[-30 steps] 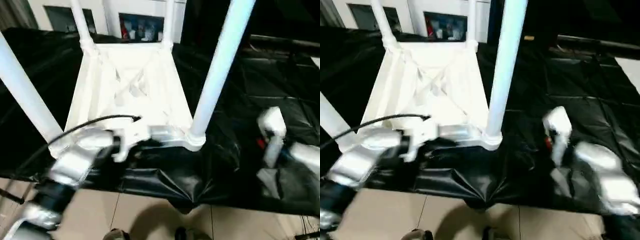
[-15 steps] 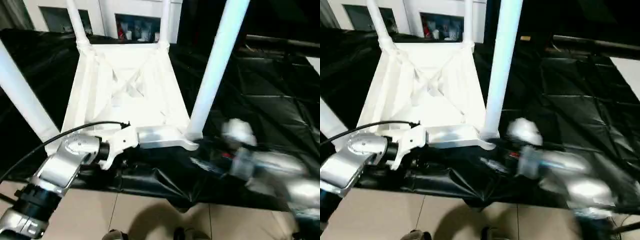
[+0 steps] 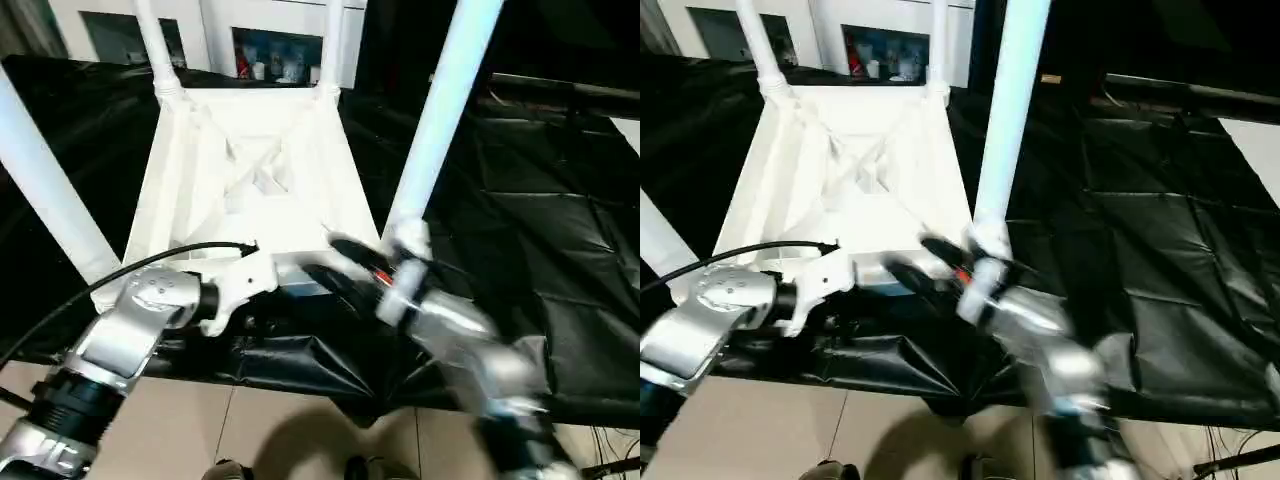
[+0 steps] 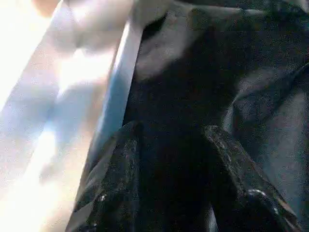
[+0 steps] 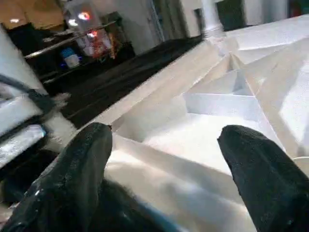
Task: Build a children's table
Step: Rotate leg to tighten, then rotate table base
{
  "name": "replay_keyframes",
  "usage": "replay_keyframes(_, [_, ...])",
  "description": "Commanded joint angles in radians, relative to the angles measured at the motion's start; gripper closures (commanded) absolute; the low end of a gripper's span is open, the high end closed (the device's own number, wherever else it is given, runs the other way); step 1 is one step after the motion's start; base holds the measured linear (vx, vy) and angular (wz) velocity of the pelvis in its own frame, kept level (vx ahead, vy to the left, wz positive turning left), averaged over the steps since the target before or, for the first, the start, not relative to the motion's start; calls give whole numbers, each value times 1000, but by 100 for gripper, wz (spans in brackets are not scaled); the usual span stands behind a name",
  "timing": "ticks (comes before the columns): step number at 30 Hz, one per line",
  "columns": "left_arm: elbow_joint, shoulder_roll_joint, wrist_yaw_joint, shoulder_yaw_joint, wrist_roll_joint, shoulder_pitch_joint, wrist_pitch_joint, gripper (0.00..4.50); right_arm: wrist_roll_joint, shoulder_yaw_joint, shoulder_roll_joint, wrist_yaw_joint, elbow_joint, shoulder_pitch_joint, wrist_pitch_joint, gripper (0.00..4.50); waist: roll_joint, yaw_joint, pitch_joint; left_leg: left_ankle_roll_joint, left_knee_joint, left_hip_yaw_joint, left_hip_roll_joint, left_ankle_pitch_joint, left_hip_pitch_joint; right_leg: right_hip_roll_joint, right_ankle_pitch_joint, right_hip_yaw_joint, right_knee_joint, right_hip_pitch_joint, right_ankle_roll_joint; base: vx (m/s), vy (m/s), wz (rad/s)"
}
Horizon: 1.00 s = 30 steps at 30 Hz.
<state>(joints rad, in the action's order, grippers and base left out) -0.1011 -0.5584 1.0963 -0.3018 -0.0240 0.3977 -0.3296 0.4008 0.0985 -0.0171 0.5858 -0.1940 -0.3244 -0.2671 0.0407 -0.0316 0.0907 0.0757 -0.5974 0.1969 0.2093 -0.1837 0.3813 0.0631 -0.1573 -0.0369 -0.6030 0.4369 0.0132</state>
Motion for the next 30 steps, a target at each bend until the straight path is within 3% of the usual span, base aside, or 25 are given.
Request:
replay_keyframes(1, [-19, 5, -22, 1, 18, -1, 23, 245, -19, -85, 10, -115, -49, -23, 29, 60, -9, 7, -66, -3, 76, -4, 15, -154, -24, 50, -220, 42, 59, -50, 181, 0, 0, 0])
replay_keyframes(3, [-33, 5, -41, -2, 37, -1, 50, 245, -3, -144, 28, -183, -80, -39, 41, 60, -11, 8, -65, 3, 77, -5, 15, -170, -25, 50, -231, 42, 62, -48, 173, 0, 0, 0])
replay_keyframes(8, [-51, 3, -69, -16, 65, 1, 108, 245, -15, -226, 37, -316, -152, -75, 102, 60, -9, 8, -65, 13, 76, -4, 13, -184, -24, 51, -243, 44, 62, -48, 157, 0, 0, 0])
replay_keyframes(17, [-88, -14, -82, -40, 109, 17, 223, 245, -47, -299, 22, -441, -221, -110, 178, 60, -11, 6, -65, 21, 77, -5, 12, -220, -25, 49, -284, 44, 67, -43, 135, 0, 0, 0])
replay_keyframes(24, [-122, -24, -112, -40, 142, 24, 335, 245, -49, -330, 2, -486, -264, -131, 227, 60, -13, 5, -67, 22, 77, -6, 13, -207, -21, 48, -227, 43, 59, -48, 147, 0, 0, 0])
replay_keyframes(30, [-103, -27, -78, 8, 73, 3, 382, 245, -55, -346, -15, -496, -277, -134, 250, 60, -16, 4, -69, 21, 76, -4, 13, -195, -21, 46, -202, 42, 55, -49, 160, 0, 0, 0])
